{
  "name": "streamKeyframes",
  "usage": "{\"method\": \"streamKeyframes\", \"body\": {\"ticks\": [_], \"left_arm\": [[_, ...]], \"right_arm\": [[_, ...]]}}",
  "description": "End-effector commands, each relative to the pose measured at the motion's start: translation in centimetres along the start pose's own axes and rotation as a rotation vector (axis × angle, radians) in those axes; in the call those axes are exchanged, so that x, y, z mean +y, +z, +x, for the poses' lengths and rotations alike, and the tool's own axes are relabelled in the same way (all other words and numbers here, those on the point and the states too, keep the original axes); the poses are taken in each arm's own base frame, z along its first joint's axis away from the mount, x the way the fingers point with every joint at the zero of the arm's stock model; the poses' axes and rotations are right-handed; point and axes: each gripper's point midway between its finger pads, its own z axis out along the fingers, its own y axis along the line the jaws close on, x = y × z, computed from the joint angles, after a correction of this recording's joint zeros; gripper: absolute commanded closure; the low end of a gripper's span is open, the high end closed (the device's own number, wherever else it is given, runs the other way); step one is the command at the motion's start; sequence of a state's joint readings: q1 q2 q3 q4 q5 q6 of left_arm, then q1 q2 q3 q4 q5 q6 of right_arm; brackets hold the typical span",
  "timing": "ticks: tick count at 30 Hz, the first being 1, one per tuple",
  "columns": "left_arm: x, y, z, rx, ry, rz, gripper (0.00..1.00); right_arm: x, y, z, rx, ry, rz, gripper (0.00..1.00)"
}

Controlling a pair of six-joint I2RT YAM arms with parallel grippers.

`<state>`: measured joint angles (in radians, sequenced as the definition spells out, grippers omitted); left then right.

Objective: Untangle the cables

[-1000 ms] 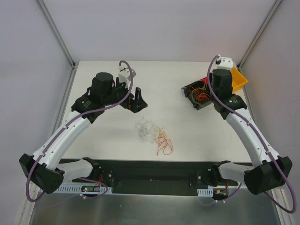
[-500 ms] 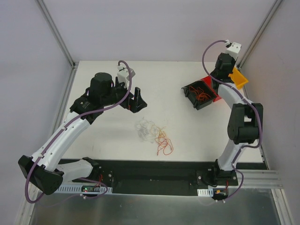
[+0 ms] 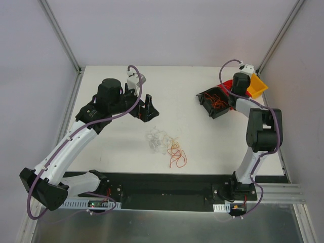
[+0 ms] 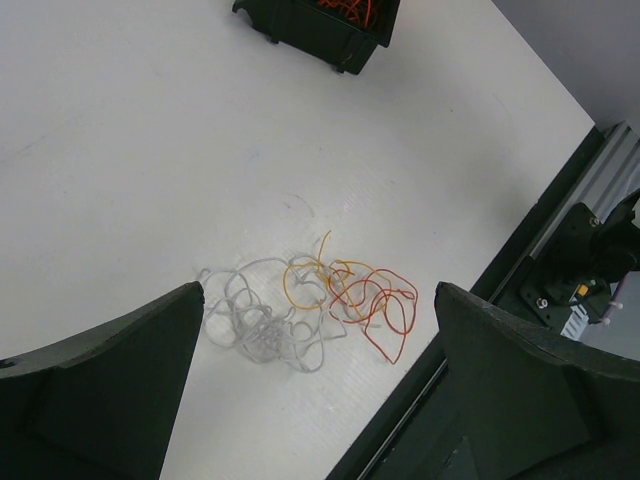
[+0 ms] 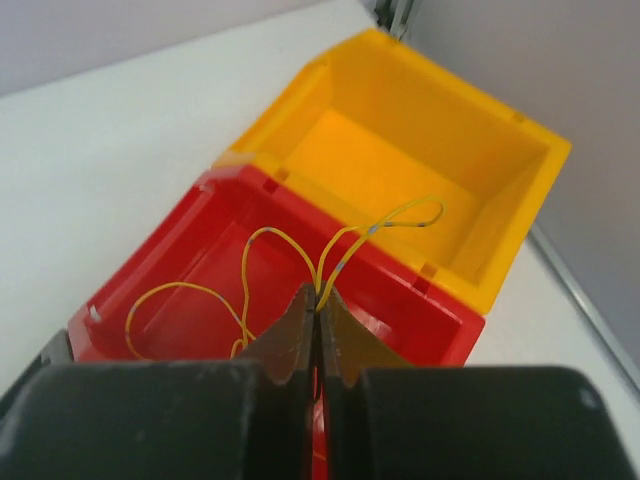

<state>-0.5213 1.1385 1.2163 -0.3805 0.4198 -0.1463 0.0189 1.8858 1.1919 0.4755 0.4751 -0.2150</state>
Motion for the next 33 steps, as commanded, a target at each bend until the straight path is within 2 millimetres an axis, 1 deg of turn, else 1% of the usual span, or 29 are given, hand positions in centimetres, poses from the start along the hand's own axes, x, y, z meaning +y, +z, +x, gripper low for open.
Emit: {"method": "streamKeyframes", "body": {"ticks": [1,5,7,8,9,11,14,16,21,24,26,29,31,33], "left_arm": [[-0.8,-0.5,-1.1,-0.042,0.003,0.04,0.01],[-0.8,-0.6,-1.2,-0.049,0.007,0.035,0.01],[-0.9,-0.7,-1.2,-0.051,0.007,0.04,0.01],[-1.0,-0.7,-1.2,-0.049,0.006,0.043,0.01],[-1.1,-0.7,-1.3,-0.05,0.005,0.048,0.01],[-1.2,-0.7,-1.2,-0.046,0.0,0.055,0.01],[-1.2,-0.7,-1.3,-0.048,0.002,0.057,0.01],[-1.2,-0.6,-1.1,-0.044,0.0,0.057,0.01],[-1.2,-0.5,-1.0,-0.04,-0.005,0.058,0.01],[-1.2,-0.5,-1.0,-0.039,-0.005,0.063,0.01],[-1.2,-0.5,-1.0,-0.039,-0.005,0.061,0.01],[-0.9,-0.4,-1.0,-0.041,-0.002,0.047,0.01],[-0.9,-0.2,-0.9,-0.035,-0.003,0.048,0.01],[-0.9,-0.1,-0.8,-0.031,-0.008,0.053,0.01]], "right_arm": [[0.4,-0.5,0.3,0.129,0.117,-0.088,1.0],[-0.3,-0.4,3.0,0.302,0.166,-0.075,1.0],[0.0,-0.5,3.5,0.38,0.165,-0.101,1.0],[0.2,-0.4,4.2,0.422,0.15,-0.11,1.0],[0.4,-0.3,4.1,0.445,0.141,-0.111,1.0],[0.4,-0.6,5.8,0.557,0.106,-0.109,1.0],[1.4,-0.9,7.0,0.629,0.107,-0.147,1.0],[1.5,-1.1,8.0,0.662,0.111,-0.145,1.0],[1.4,-0.8,8.0,0.711,0.097,-0.124,1.0],[1.7,-0.4,8.0,0.73,0.094,-0.126,0.99],[1.8,-0.3,8.1,0.748,0.086,-0.127,0.92],[1.5,-0.8,6.9,0.726,0.081,-0.125,0.7],[1.3,-1.3,5.3,0.695,0.077,-0.126,0.6],[0.8,-2.2,3.2,0.674,0.069,-0.122,0.52]]}}
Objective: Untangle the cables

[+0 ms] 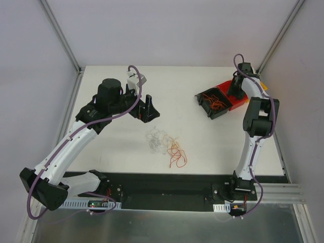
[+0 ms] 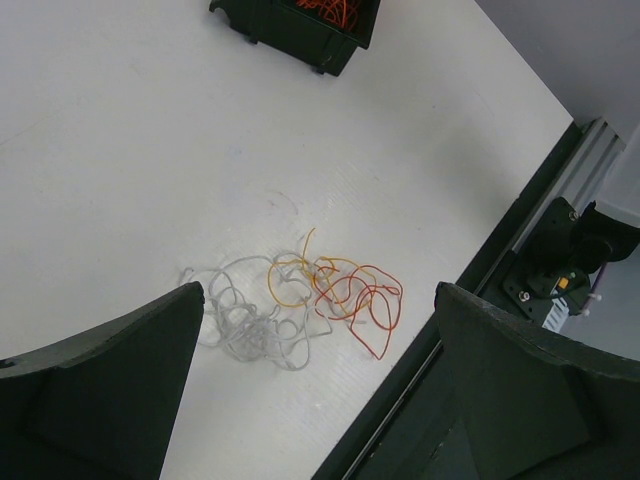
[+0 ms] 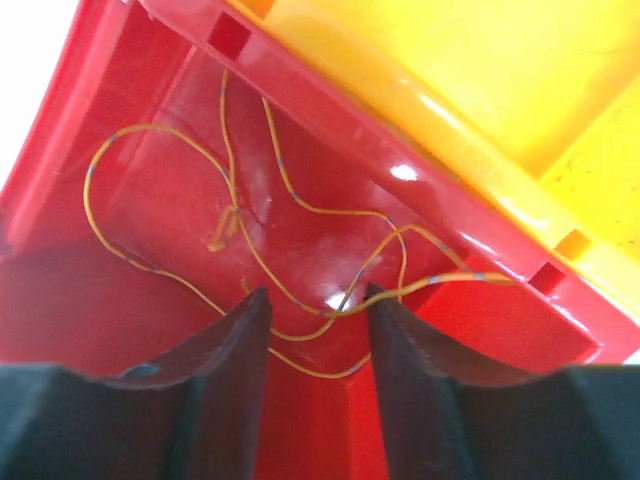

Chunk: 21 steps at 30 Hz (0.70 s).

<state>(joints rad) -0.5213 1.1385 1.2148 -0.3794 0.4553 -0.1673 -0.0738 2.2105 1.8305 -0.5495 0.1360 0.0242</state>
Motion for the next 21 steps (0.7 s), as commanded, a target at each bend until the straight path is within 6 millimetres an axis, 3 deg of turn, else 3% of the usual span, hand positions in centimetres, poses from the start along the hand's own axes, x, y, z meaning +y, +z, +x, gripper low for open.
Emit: {"method": "streamKeyframes", "body": {"ticks": [1,5,8,11,12,15,18,21], "left_arm": [[-0.2,0.0,-1.0,-0.035,0.012,0.02,0.01],[-0.1,0.2,-0.8,-0.027,0.009,0.018,0.01],[0.2,0.3,-0.6,-0.022,0.009,0.006,0.01],[0.5,0.7,-0.4,-0.013,0.005,-0.001,0.01],[0.6,0.8,-0.2,-0.007,-0.001,0.001,0.01],[0.6,1.5,0.3,0.021,-0.023,0.017,0.01],[0.9,2.6,1.1,0.058,-0.052,0.029,0.01],[1.0,3.5,1.9,0.096,-0.083,0.047,0.01]], "right_arm": [[0.0,-6.3,-2.8,-0.063,-0.014,0.001,0.49],[-0.9,-10.5,-3.2,-0.109,-0.054,0.047,0.36],[-1.4,-13.0,-2.4,-0.145,-0.053,0.051,0.3],[-1.3,-14.8,0.3,-0.155,-0.021,0.021,0.29],[-0.9,-15.4,1.6,-0.157,-0.016,-0.005,0.29],[3.5,-16.7,6.7,-0.143,-0.072,-0.185,0.29],[9.9,-18.5,14.4,-0.085,-0.211,-0.48,0.29],[14.1,-21.3,21.8,-0.043,-0.425,-0.707,0.29]]}}
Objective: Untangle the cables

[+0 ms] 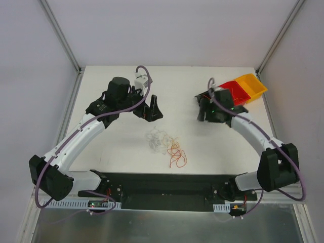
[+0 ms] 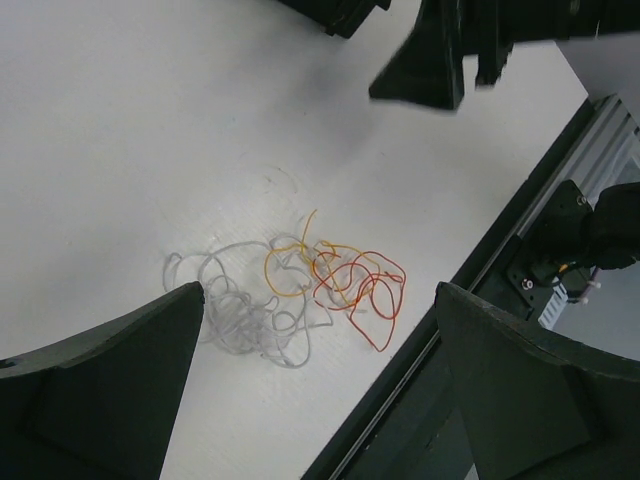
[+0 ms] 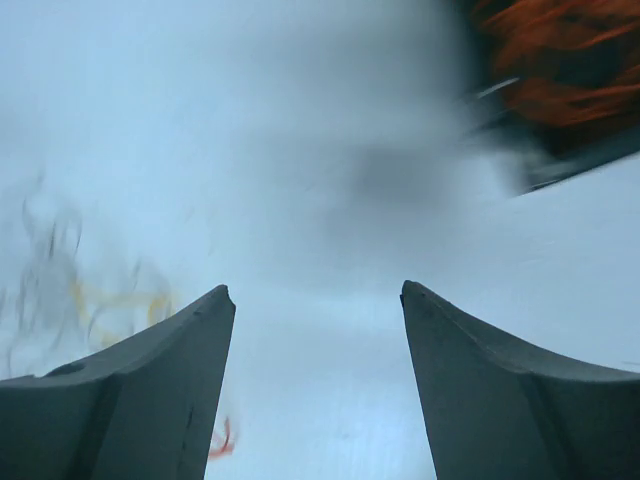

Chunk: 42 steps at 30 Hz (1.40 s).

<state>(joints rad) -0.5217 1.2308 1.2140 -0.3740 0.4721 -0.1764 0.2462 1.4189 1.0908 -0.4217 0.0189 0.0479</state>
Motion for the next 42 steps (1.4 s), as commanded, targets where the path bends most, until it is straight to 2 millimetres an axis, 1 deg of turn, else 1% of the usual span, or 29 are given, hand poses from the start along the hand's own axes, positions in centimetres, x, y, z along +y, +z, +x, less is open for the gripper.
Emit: {"method": "streamKeyframes", "body": {"ticks": [1,2,3,4,5,6,8,9,11,14,15,16,19,21,23,26,27,30,33,36,42], "left_arm": [[-0.1,1.4,0.4,0.032,-0.047,0.054,0.02],[-0.2,1.7,0.6,0.042,-0.058,0.065,0.02],[-0.2,2.0,0.8,0.052,-0.071,0.074,0.03],[-0.1,2.3,1.0,0.063,-0.083,0.081,0.04],[-0.2,2.7,1.3,0.08,-0.098,0.095,0.05],[-0.2,3.0,1.6,0.092,-0.109,0.103,0.05],[0.2,3.7,2.0,0.108,-0.129,0.104,0.07],[0.4,3.9,2.3,0.117,-0.135,0.101,0.08],[0.9,4.4,2.8,0.134,-0.15,0.085,0.09],[1.4,5.2,3.3,0.143,-0.182,0.068,0.09],[1.4,5.4,3.5,0.144,-0.208,0.076,0.08],[1.2,5.7,3.6,0.144,-0.244,0.088,0.08],[0.9,6.3,4.1,0.146,-0.348,0.104,0.08],[1.4,6.1,4.6,0.119,-0.376,0.067,0.08],[2.3,5.6,5.4,0.08,-0.402,0.007,0.06],[2.5,5.2,6.5,0.026,-0.458,-0.004,0.01],[2.3,5.2,7.0,0.016,-0.484,0.016,0.01],[1.7,5.5,8.2,-0.005,-0.541,0.078,0.01],[1.6,5.7,8.7,-0.028,-0.552,0.112,0.01],[1.1,6.1,8.4,-0.029,-0.557,0.152,0.01],[-0.3,7.7,8.4,0.009,-0.564,0.224,0.01]], "right_arm": [[11.3,-2.2,8.1,0.062,-0.251,-0.44,0.29],[12.8,-2.9,9.6,0.067,-0.293,-0.495,0.29],[13.5,-3.0,11.3,0.081,-0.323,-0.53,0.29],[14.0,-3.1,12.4,0.094,-0.343,-0.553,0.3],[14.3,-3.0,13.2,0.101,-0.349,-0.557,0.32],[14.2,-2.6,13.8,0.108,-0.335,-0.541,0.35],[14.9,-2.1,14.9,0.113,-0.316,-0.582,0.4],[15.0,-1.8,15.5,0.123,-0.318,-0.585,0.41],[15.3,-1.0,15.6,0.114,-0.332,-0.571,0.45],[16.2,-0.5,16.3,0.141,-0.344,-0.595,0.5],[16.4,-0.3,16.6,0.15,-0.35,-0.592,0.54],[16.4,-0.1,16.7,0.155,-0.354,-0.587,0.61],[16.5,-0.1,16.7,0.157,-0.362,-0.592,0.77],[16.8,-0.5,16.6,0.156,-0.364,-0.614,0.88],[17.2,-1.3,16.4,0.15,-0.357,-0.641,0.99],[18.2,-3.4,14.8,0.1,-0.324,-0.698,1.0],[18.8,-4.6,14.0,0.075,-0.311,-0.732,1.0],[20.3,-7.0,12.3,0.039,-0.278,-0.812,1.0],[21.5,-9.2,10.7,0.006,-0.27,-0.872,1.0],[22.7,-11.3,9.5,-0.011,-0.264,-0.935,1.0],[24.3,-14.4,6.7,-0.075,-0.213,-1.006,1.0]]}}
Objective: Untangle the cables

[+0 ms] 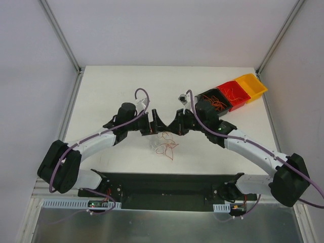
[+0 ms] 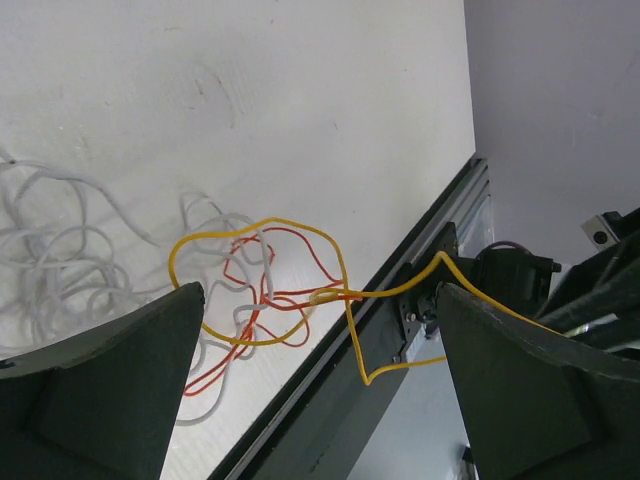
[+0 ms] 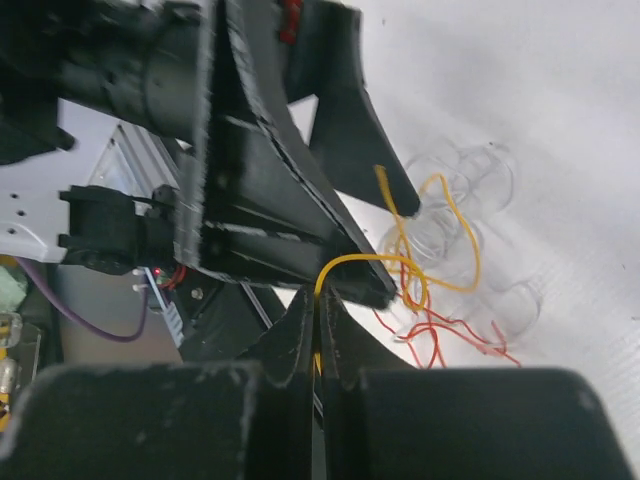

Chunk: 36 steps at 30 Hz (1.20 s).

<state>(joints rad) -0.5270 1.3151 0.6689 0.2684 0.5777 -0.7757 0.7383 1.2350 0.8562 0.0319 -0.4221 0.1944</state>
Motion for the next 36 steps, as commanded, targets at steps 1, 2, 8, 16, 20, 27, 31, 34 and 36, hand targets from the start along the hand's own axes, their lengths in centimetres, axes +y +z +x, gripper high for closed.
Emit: {"method": "streamKeyframes", "body": {"ticks": [1,2,8,16,20,27,31,34,36], "left_arm": [[-3.3,1.3,-0.5,0.016,0.024,0.135,0.01],[-3.3,1.5,-0.4,0.029,0.017,0.139,0.01],[-2.2,2.6,0.4,0.044,-0.001,0.143,0.01],[6.5,3.2,-3.6,-0.04,-0.131,-0.141,0.07],[9.5,2.3,-4.6,-0.07,-0.14,-0.249,0.1],[10.0,0.3,-4.4,-0.116,-0.101,-0.304,0.1],[7.5,-1.5,-5.2,-0.156,-0.037,-0.265,0.1],[4.1,-3.6,-6.2,-0.2,0.027,-0.213,0.09],[1.3,-5.0,-6.9,-0.221,0.085,-0.162,0.06]], "right_arm": [[4.6,-1.7,-4.9,-0.123,-0.011,-0.125,1.0],[5.1,-1.9,-5.5,-0.138,-0.011,-0.137,1.0],[6.9,-3.1,-8.8,-0.195,-0.033,-0.143,1.0],[13.2,-8.4,-15.4,-0.308,-0.116,-0.216,0.99],[16.9,-12.9,-20.0,-0.416,-0.212,-0.216,1.0],[17.6,-16.5,-24.2,-0.541,-0.311,-0.1,1.0],[15.3,-16.5,-23.9,-0.54,-0.32,-0.003,1.0],[11.8,-16.4,-22.5,-0.524,-0.33,0.139,1.0],[8.5,-16.2,-20.8,-0.496,-0.323,0.26,1.0]]}}
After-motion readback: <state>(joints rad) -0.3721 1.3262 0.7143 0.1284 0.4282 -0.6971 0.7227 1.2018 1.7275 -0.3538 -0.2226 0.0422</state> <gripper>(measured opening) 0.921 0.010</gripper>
